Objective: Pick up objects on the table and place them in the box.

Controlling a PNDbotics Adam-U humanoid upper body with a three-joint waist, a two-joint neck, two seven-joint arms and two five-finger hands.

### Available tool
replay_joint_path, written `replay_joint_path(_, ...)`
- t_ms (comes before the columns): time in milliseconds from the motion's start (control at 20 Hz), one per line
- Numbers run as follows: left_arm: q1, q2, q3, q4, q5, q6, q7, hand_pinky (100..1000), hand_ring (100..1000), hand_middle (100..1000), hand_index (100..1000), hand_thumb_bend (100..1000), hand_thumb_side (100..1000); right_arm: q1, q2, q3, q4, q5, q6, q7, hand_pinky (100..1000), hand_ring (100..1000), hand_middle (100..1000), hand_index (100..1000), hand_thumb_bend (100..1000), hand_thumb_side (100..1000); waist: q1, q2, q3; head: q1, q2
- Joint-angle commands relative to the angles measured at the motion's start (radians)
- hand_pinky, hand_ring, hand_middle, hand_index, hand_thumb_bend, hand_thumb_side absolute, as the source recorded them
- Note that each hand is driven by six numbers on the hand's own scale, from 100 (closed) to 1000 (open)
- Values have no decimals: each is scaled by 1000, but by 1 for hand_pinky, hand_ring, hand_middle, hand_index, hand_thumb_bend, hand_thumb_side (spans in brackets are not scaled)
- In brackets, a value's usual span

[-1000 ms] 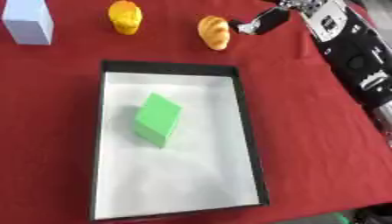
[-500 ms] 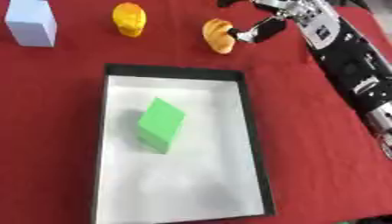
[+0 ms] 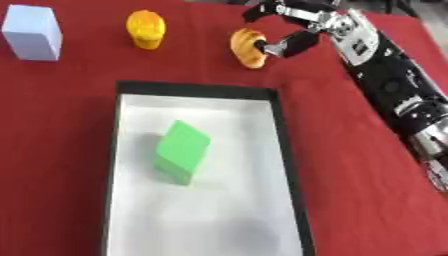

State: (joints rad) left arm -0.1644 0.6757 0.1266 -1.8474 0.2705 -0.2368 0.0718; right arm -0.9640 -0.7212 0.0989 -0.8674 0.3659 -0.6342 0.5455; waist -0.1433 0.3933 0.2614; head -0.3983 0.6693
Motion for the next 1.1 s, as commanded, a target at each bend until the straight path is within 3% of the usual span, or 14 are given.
replay_joint_path(50, -7, 13, 6, -15, -5, 0, -4, 826, 776, 716, 792, 100, 750, -13, -45, -12, -5, 12, -74, 83, 961, 894, 834, 946, 181, 491, -6, -1, 3, -5, -16)
replay_joint_path(750, -1, 3, 6, -13, -24, 3, -5, 829, 776, 715, 793, 100, 757, -6, -50, -22, 2, 161, -63, -11, 953, 900, 840, 948, 331, 532, -15, 18, 14, -5, -17)
replay_joint_path(1100, 0, -1, 5, -12, -29, 5, -6, 829, 776, 713, 791, 100, 757, -3, -47, -22, 13, 217, -73, -28, 924, 846, 835, 948, 383, 440, -18, 26, 16, -5, -16)
